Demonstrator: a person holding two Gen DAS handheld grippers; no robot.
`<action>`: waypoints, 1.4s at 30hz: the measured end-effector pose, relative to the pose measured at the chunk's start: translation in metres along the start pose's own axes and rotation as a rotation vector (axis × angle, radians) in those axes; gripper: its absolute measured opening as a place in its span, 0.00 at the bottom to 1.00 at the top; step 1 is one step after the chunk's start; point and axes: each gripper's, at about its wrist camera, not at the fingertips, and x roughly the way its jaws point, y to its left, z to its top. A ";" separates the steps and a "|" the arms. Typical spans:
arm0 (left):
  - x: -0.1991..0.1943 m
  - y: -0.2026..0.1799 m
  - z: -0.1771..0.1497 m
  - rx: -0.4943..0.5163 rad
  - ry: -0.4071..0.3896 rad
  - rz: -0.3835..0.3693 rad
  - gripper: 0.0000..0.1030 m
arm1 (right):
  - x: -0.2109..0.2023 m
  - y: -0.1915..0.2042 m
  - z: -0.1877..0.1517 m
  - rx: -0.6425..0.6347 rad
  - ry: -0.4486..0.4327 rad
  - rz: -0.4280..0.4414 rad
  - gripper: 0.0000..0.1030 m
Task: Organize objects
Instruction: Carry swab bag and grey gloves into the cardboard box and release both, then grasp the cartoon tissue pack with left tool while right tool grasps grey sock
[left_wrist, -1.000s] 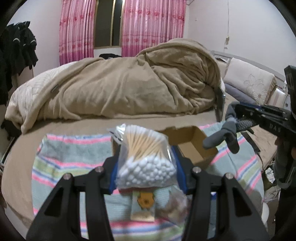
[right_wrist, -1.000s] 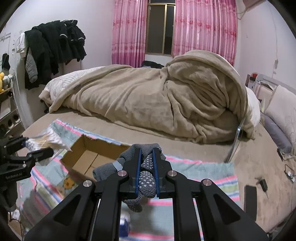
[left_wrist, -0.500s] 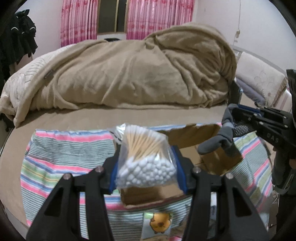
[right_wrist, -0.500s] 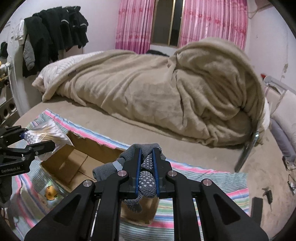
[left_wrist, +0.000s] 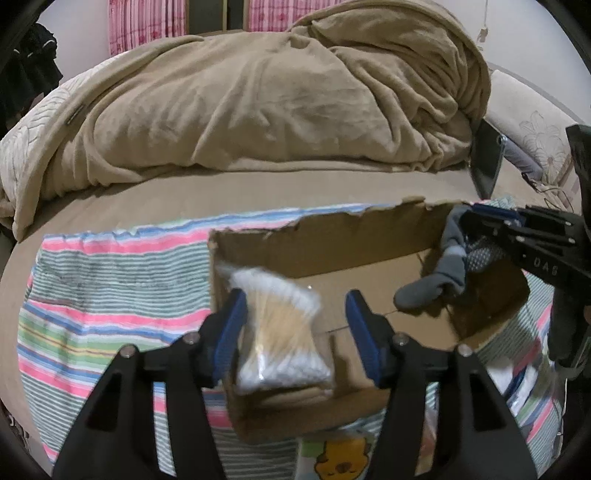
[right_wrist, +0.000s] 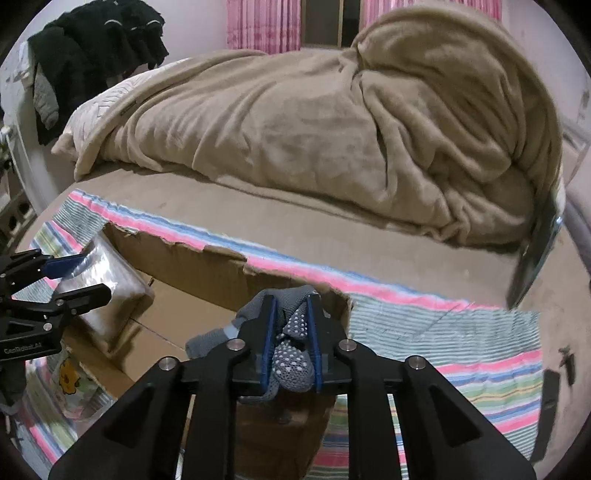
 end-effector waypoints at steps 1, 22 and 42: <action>-0.002 -0.001 0.000 0.000 -0.004 0.003 0.68 | -0.002 -0.001 0.000 0.008 -0.003 -0.001 0.25; -0.127 -0.021 -0.020 0.020 -0.159 0.041 0.89 | -0.131 0.028 -0.015 0.001 -0.147 0.040 0.59; -0.218 -0.020 -0.090 -0.038 -0.215 0.025 0.89 | -0.189 0.078 -0.066 -0.042 -0.161 0.080 0.60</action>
